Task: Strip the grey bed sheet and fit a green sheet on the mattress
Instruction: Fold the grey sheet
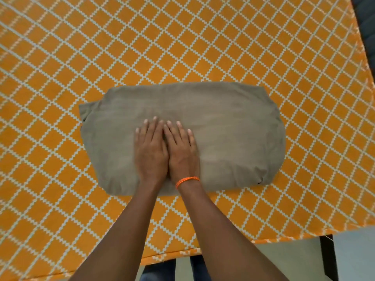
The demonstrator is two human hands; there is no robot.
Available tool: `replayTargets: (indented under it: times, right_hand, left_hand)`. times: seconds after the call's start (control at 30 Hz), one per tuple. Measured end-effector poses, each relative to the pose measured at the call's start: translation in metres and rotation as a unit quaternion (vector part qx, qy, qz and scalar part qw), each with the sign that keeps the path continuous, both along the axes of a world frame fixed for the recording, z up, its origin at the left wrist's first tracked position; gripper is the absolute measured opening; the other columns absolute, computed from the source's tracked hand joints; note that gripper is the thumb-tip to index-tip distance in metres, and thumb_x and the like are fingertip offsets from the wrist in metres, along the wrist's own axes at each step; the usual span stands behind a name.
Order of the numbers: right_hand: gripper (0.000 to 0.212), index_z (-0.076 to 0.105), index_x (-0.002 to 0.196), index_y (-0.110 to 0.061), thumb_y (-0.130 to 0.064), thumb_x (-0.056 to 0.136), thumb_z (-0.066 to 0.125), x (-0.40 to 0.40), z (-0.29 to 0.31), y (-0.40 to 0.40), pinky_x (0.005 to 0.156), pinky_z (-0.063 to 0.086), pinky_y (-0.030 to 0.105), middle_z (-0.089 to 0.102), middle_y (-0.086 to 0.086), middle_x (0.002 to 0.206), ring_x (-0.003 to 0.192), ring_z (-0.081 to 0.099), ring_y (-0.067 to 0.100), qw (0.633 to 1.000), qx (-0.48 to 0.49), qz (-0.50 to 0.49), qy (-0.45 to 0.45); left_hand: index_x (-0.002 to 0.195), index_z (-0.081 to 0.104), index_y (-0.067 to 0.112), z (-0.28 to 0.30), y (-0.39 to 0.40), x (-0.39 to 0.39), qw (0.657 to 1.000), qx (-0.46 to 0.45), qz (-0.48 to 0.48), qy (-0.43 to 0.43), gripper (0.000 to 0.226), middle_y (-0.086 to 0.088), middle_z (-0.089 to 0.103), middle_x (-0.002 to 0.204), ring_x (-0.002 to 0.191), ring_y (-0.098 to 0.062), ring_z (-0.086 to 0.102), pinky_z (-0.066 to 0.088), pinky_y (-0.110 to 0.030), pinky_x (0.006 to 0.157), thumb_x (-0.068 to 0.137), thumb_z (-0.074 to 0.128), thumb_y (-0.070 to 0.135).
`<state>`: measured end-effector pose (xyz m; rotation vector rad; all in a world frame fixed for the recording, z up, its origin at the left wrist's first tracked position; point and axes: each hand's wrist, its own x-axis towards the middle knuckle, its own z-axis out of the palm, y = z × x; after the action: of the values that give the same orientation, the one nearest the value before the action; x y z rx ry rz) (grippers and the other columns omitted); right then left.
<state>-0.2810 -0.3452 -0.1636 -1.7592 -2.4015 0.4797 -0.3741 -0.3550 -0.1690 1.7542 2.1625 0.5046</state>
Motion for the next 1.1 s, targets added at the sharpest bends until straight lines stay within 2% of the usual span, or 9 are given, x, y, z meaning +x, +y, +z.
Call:
replayTargets:
  times: [0.13, 0.33, 0.43, 0.63, 0.73, 0.83, 0.9, 1.0, 1.1]
  right_hand:
    - [0.059, 0.025, 0.164, -0.03, -0.043, 0.107, 0.037, 0.053, -0.005, -0.01, 0.127, 0.015, 0.048, 0.018, -0.006, 0.172, 0.16, 0.011, 0.017, 0.997, 0.026, 0.052, -0.059]
    - [0.064, 0.018, 0.165, -0.033, -0.048, 0.106, 0.039, 0.151, -0.003, 0.001, 0.127, 0.015, 0.05, 0.012, -0.008, 0.173, 0.16, 0.008, 0.015, 0.992, 0.04, 0.016, -0.115]
    - [0.064, 0.024, 0.164, -0.033, -0.051, 0.104, 0.04, 0.192, -0.004, 0.005, 0.127, 0.013, 0.054, 0.018, -0.009, 0.171, 0.159, 0.014, 0.014, 0.988, 0.028, -0.081, -0.125]
    - [0.078, 0.028, 0.163, -0.022, -0.068, 0.101, 0.039, 0.251, -0.01, 0.032, 0.128, 0.017, 0.048, 0.02, -0.008, 0.171, 0.159, 0.011, 0.01, 0.974, -0.108, -0.188, 0.069]
    - [0.087, 0.016, 0.166, -0.019, -0.067, 0.1, 0.046, 0.246, -0.005, 0.045, 0.13, 0.001, 0.042, 0.003, -0.005, 0.174, 0.159, -0.003, 0.01, 0.97, -0.118, -0.207, 0.047]
    - [0.113, 0.001, 0.166, -0.023, -0.077, 0.087, 0.059, 0.232, 0.004, 0.052, 0.13, 0.003, 0.042, -0.01, -0.005, 0.173, 0.159, -0.009, 0.012, 0.922, -0.182, -0.303, 0.157]
    - [0.129, 0.001, 0.166, -0.03, -0.086, 0.071, 0.069, 0.224, 0.008, 0.058, 0.129, 0.016, 0.046, 0.001, -0.008, 0.173, 0.159, 0.006, 0.015, 0.879, -0.212, -0.37, 0.214]
    - [0.134, 0.013, 0.164, -0.03, -0.081, 0.06, 0.082, 0.22, 0.015, 0.065, 0.123, 0.032, 0.044, 0.025, -0.004, 0.168, 0.152, 0.031, 0.02, 0.867, -0.201, -0.398, 0.221]
    - [0.114, 0.04, 0.152, -0.027, -0.067, 0.058, 0.092, 0.218, 0.021, 0.071, 0.108, 0.049, 0.043, 0.051, -0.002, 0.148, 0.13, 0.055, 0.022, 0.839, -0.232, -0.407, 0.276]
  left_hand:
    - [0.167, 0.023, 0.026, -0.002, -0.037, -0.024, 0.986, -0.054, -0.048, 0.153, 0.063, 0.003, 0.016, 0.175, 0.162, -0.021, 0.01, 0.011, -0.058, 0.128, 0.108, 0.038, 0.039]
    - [0.167, 0.011, 0.042, 0.004, -0.032, -0.029, 0.982, -0.095, 0.069, 0.15, 0.066, 0.016, 0.0, 0.175, 0.163, -0.018, -0.006, 0.002, -0.081, 0.116, 0.107, 0.038, 0.052]
    - [0.165, 0.01, 0.047, 0.005, -0.023, -0.034, 0.978, -0.114, 0.137, 0.11, 0.065, 0.016, -0.002, 0.175, 0.163, -0.022, -0.005, 0.005, -0.085, 0.113, 0.107, 0.038, 0.054]
    - [0.166, 0.009, 0.029, 0.002, 0.002, -0.068, 0.935, -0.128, 0.332, 0.01, 0.067, 0.004, 0.009, 0.175, 0.16, -0.037, 0.014, 0.029, -0.077, 0.111, 0.108, 0.014, 0.062]
    - [0.167, 0.01, 0.019, 0.002, 0.0, -0.069, 0.933, -0.133, 0.336, -0.004, 0.074, -0.007, 0.012, 0.175, 0.157, -0.039, 0.02, 0.03, -0.068, 0.115, 0.108, 0.015, 0.063]
    - [0.166, 0.01, 0.013, 0.005, 0.001, -0.068, 0.924, -0.15, 0.352, -0.007, 0.078, -0.017, 0.021, 0.171, 0.153, -0.041, 0.027, 0.031, -0.068, 0.113, 0.107, 0.019, 0.064]
    - [0.165, 0.009, 0.01, 0.008, 0.004, -0.07, 0.918, -0.174, 0.357, -0.011, 0.083, -0.02, 0.026, 0.166, 0.15, -0.042, 0.027, 0.032, -0.07, 0.11, 0.106, 0.021, 0.067]
    - [0.163, 0.014, 0.007, 0.009, 0.005, -0.082, 0.926, -0.179, 0.327, -0.056, 0.095, -0.025, 0.033, 0.158, 0.145, -0.046, 0.034, 0.035, -0.068, 0.109, 0.1, 0.033, 0.075]
    - [0.145, 0.047, 0.009, 0.014, -0.001, -0.098, 0.92, -0.139, 0.314, -0.188, 0.098, -0.016, 0.061, 0.141, 0.128, -0.037, 0.06, 0.051, -0.053, 0.102, 0.084, 0.058, 0.085]
